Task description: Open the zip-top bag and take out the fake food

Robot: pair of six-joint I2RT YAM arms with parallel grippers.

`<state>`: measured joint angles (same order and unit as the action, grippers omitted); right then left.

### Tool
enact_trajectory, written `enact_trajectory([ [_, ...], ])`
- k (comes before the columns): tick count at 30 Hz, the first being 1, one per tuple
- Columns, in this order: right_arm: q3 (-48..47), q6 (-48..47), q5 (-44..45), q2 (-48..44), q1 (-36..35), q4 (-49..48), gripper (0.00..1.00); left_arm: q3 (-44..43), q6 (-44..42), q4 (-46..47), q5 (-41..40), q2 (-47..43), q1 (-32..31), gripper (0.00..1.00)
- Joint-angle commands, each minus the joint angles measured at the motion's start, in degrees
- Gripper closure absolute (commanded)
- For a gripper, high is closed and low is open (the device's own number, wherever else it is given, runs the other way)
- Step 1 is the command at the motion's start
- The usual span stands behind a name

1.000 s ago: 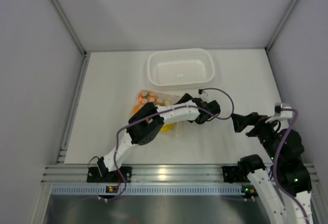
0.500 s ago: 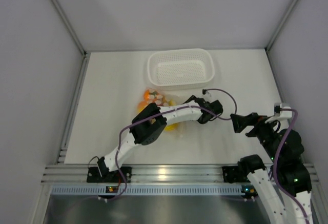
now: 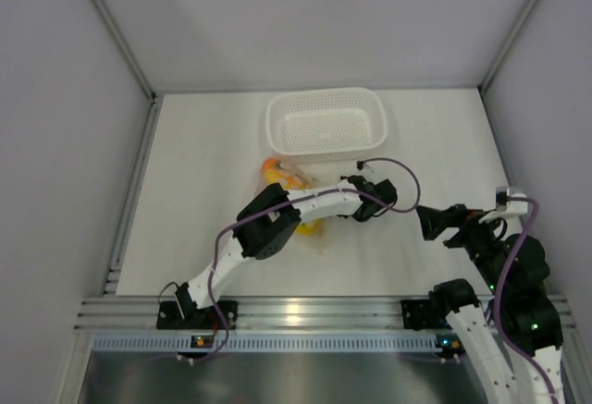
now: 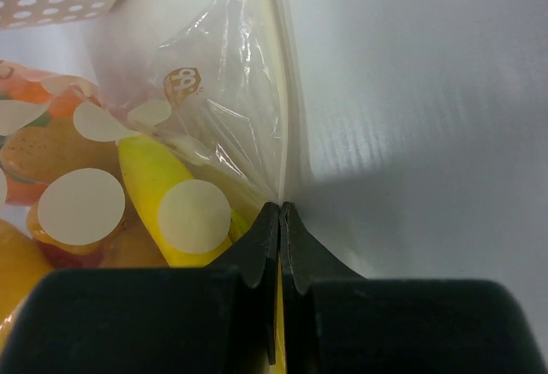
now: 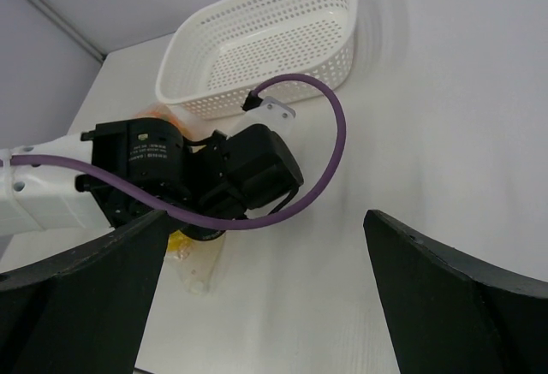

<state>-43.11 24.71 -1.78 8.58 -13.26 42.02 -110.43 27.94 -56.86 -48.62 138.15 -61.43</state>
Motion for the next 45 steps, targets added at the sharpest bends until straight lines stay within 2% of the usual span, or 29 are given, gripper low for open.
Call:
enact_trajectory([
  [1, -0.7, 0.2, -0.1, -0.4, 0.1, -0.7, 0.01, 1.3, 5.6, 0.3, 1.3, -5.3, 1.1, 1.00],
  [5, 0.1, -0.1, -2.3, 0.2, 0.1, -1.9, 0.01, 2.7, 11.2, 0.2, -2.6, -11.0, 1.4, 1.00],
  [12, 3.9, -0.3, -14.3, 2.1, 0.1, -8.2, 0.01, 7.2, 23.1, 0.2, -9.1, -19.8, 1.6, 1.00],
  [17, 8.6, 0.9, -26.0, 5.1, 0.1, -15.5, 0.01, 7.8, 27.0, 0.3, -8.9, -25.3, 1.7, 1.00],
  [22, 12.3, 2.5, -32.2, 9.6, 0.1, -24.0, 0.01, 10.2, 32.3, 0.3, -7.8, -31.7, 1.6, 1.00],
  [26, 13.8, 4.8, -37.9, 15.7, -0.2, -30.2, 0.09, 12.4, 38.1, 0.3, -7.5, -36.0, 1.5, 1.00],
  [31, 16.7, 5.9, -35.3, 17.0, -5.4, -38.8, 0.10, 15.5, 44.8, 0.3, -8.1, -41.0, 1.5, 1.00],
  [34, 15.6, 1.3, -30.1, 19.5, -14.9, -40.0, 0.11, 17.2, 48.2, 0.2, -8.8, -43.6, 1.5, 1.00],
  [38, 15.1, -2.9, -17.2, 23.6, -22.8, -40.3, 0.12, 19.5, 53.0, 0.3, -8.7, -47.4, 1.5, 1.00],
  [40, 16.4, -3.7, -14.1, 24.6, -26.8, -45.6, 0.14, 20.5, 54.3, 0.3, -8.2, -49.6, 1.5, 1.00],
  [42, 17.0, -4.8, -6.2, 26.2, -29.4, -48.6, 0.15, 20.9, 55.2, 0.3, -7.7, -51.0, 1.5, 1.00],
  [45, 17.7, -5.7, -2.7, 28.6, -32.4, -54.4, 0.15, 21.4, 56.2, 0.3, -6.7, -52.7, 1.5, 1.00],
])
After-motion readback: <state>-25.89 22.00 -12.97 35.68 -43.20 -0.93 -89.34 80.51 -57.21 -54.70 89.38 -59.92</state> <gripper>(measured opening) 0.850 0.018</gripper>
